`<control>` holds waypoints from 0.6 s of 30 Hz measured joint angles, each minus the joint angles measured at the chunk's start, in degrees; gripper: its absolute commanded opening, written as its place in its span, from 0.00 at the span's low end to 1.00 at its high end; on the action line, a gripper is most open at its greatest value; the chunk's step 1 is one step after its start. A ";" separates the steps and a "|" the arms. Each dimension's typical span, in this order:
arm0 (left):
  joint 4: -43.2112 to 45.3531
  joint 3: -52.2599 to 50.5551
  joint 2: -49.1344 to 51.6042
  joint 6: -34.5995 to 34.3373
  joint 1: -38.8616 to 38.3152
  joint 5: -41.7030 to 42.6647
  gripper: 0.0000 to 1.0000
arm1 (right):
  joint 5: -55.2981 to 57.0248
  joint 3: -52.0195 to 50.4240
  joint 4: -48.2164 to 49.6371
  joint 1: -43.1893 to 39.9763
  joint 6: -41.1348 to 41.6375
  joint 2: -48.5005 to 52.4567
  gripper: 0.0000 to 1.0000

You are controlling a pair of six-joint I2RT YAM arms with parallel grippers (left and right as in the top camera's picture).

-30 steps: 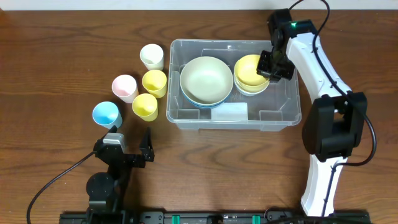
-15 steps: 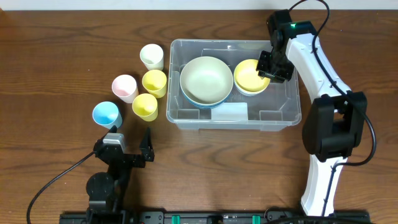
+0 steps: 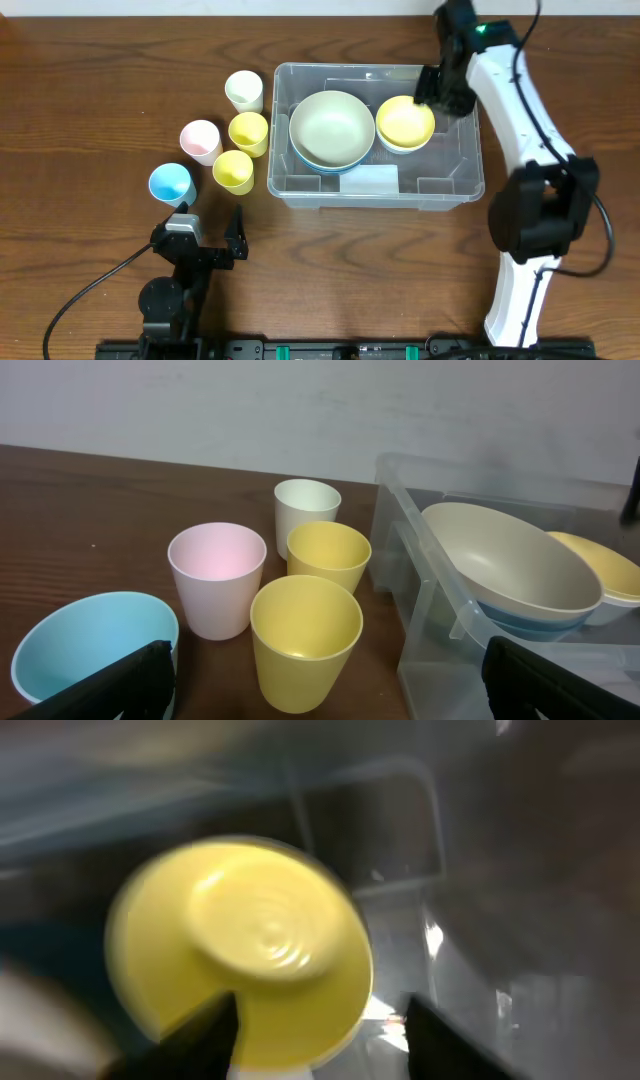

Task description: Pack container

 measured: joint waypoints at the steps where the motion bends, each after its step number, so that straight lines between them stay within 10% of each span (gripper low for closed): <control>1: 0.00 0.00 0.00 0.00 0.00 0.00 0.98 | 0.04 1.73 -0.70 0.00 -0.55 -1.44 0.78; 4: 0.00 0.00 0.00 0.00 0.00 0.00 0.98 | 1.20 6.16 -3.54 -0.15 -1.90 -6.69 0.99; 18: 0.00 0.00 0.00 0.00 0.00 0.00 0.98 | 14.40 7.85 -23.71 -23.37 5.22 -21.03 0.99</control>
